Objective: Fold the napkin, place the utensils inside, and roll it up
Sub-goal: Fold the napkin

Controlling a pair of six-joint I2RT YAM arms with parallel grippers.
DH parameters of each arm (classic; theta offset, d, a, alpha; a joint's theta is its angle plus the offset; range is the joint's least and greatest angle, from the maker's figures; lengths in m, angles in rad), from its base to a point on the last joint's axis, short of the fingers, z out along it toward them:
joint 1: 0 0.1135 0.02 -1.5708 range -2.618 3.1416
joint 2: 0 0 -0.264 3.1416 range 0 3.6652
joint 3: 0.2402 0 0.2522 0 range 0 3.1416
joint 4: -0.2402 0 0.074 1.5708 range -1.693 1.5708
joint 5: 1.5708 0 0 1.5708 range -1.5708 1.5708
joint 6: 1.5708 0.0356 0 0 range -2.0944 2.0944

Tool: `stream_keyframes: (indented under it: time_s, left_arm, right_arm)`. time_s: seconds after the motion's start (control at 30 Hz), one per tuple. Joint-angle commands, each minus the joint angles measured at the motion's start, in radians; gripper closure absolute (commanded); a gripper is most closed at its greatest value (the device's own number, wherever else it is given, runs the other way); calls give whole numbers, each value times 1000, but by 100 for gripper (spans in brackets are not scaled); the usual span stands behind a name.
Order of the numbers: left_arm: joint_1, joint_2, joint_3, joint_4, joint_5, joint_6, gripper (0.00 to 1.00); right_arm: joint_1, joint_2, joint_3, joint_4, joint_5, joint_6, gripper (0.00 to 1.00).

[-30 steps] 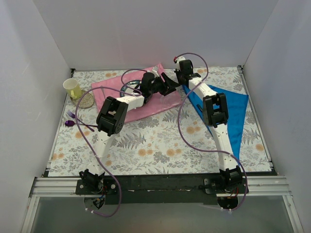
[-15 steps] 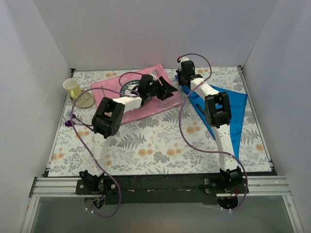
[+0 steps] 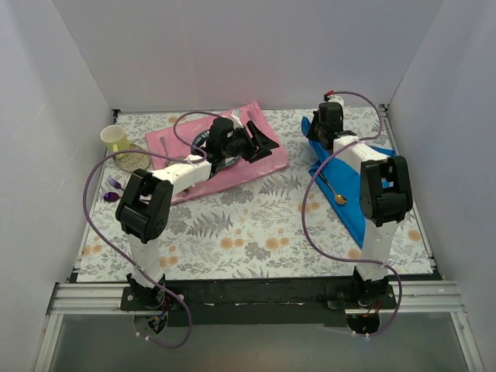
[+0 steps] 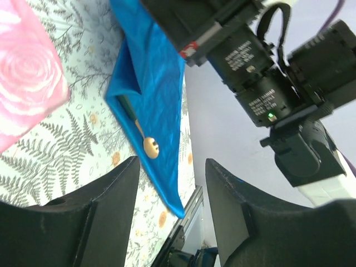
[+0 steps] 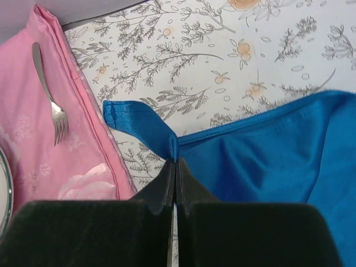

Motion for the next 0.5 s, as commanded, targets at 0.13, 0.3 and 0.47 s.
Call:
stream_keyframes:
  time_s: [0.13, 0.3, 0.47]
  left_arm:
    - [-20, -115, -90, -4, 37, 22, 50]
    - [-22, -77, -63, -5, 115, 35, 49]
    - [-23, -41, -27, -10, 169, 47, 47]
  right_arm:
    - [-2, -264, -362, 187, 108, 304, 99]
    - [-7, -389, -544, 224, 189, 395, 99]
    - [-38, -505, -693, 221, 232, 510, 99]
